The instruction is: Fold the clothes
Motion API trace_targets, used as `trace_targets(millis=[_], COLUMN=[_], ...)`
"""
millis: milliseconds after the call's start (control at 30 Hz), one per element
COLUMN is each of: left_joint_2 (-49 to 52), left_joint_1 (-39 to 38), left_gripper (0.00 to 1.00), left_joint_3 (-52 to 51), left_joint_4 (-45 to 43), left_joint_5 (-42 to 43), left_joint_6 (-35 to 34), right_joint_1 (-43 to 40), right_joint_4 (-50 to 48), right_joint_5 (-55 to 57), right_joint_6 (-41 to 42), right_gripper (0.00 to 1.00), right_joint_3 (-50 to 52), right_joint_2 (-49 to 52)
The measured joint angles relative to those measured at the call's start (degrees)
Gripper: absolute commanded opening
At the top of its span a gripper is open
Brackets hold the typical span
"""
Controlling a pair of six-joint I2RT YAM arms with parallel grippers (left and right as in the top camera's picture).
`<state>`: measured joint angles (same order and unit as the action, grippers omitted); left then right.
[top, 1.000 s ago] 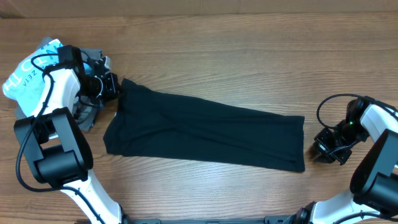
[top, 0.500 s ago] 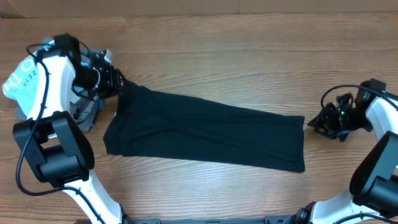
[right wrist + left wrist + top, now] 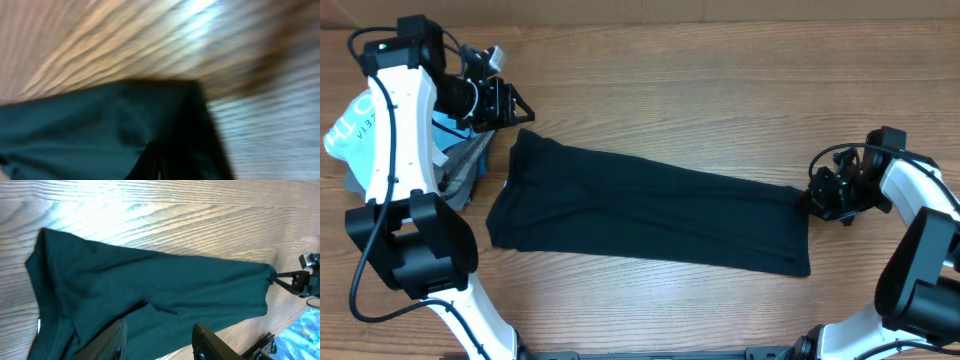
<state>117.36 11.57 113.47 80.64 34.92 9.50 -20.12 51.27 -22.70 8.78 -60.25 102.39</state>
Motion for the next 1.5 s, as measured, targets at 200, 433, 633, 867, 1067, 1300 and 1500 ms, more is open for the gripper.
trace_targets(millis=[200, 433, 633, 867, 1067, 1300, 1500], left_joint_2=[0.0, 0.0, -0.96, -5.03, -5.73, -5.73, -5.9], left_joint_1=[-1.01, -1.49, -1.46, -1.49, -1.49, -2.21, -7.04], left_gripper=[0.46, 0.47, 0.48, 0.5, 0.5, 0.51, 0.37], left_joint_3=[0.04, 0.66, 2.73, 3.48, 3.58, 3.58, -0.85], left_joint_4=[0.85, 3.15, 3.78, 5.01, 6.64, 9.27, 11.21], left_joint_5=[0.0, 0.02, 0.0, 0.02, 0.0, -1.49, -6.08], left_joint_6=[0.15, 0.17, 0.17, 0.17, 0.74, 1.33, 1.44], right_joint_1=[-3.45, -5.14, -1.97, 0.0, 0.28, 0.17, -2.99], right_joint_4=[1.57, 9.44, 6.78, -3.21, -19.28, -29.75, -24.59], right_joint_5=[3.21, 1.62, 1.11, 1.22, 3.08, 1.51, -5.46], right_joint_6=[2.45, 1.11, -0.9, 2.56, 8.81, 11.26, 11.78], right_gripper=[0.41, 0.47, 0.25, 0.14, 0.15, 0.49, 0.55], right_joint_3=[-1.73, -3.69, 1.01, 5.77, 6.16, 5.9, 0.57], right_joint_2=[0.0, -0.02, -0.02, -1.01, -1.25, -1.25, -1.68])
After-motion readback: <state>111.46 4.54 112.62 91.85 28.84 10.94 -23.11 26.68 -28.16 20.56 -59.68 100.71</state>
